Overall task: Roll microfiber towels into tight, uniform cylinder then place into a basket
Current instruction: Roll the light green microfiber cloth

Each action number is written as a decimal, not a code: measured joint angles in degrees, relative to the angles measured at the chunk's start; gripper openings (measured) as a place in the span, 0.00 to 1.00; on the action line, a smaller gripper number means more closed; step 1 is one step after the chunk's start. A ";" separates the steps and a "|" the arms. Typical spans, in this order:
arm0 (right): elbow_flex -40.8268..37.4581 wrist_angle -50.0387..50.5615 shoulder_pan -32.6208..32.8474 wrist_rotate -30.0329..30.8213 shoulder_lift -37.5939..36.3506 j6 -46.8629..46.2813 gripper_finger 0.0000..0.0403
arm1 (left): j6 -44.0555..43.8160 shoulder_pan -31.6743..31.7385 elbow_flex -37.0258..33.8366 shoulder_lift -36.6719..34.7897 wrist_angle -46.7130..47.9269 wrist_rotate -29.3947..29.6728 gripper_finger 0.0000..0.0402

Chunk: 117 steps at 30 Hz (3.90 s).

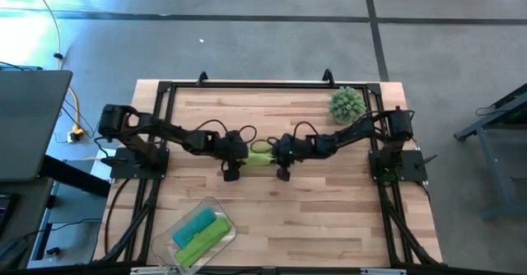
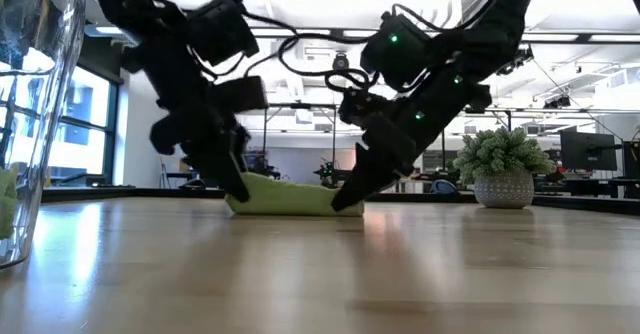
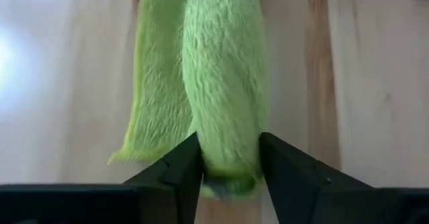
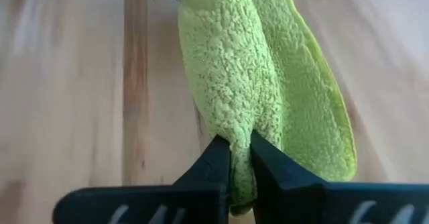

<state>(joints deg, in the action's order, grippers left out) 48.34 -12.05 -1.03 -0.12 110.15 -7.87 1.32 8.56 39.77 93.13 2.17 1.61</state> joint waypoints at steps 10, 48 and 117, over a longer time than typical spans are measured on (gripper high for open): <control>-0.18 -0.40 -6.04 -21.88 0.42 -16.78 0.02 | 14.59 -8.19 0.09 -7.09 0.05 16.95 0.36; -0.74 12.62 -2.83 -9.03 -17.91 13.47 0.32 | -16.62 0.05 0.90 9.59 -11.65 -4.00 0.12; -0.42 0.24 4.03 6.22 -2.56 9.13 0.47 | 4.20 -4.14 4.40 18.46 -30.00 8.37 0.42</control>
<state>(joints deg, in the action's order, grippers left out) 47.92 -11.81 3.01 6.11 107.59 1.26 5.53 4.43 44.17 111.59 -27.83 9.98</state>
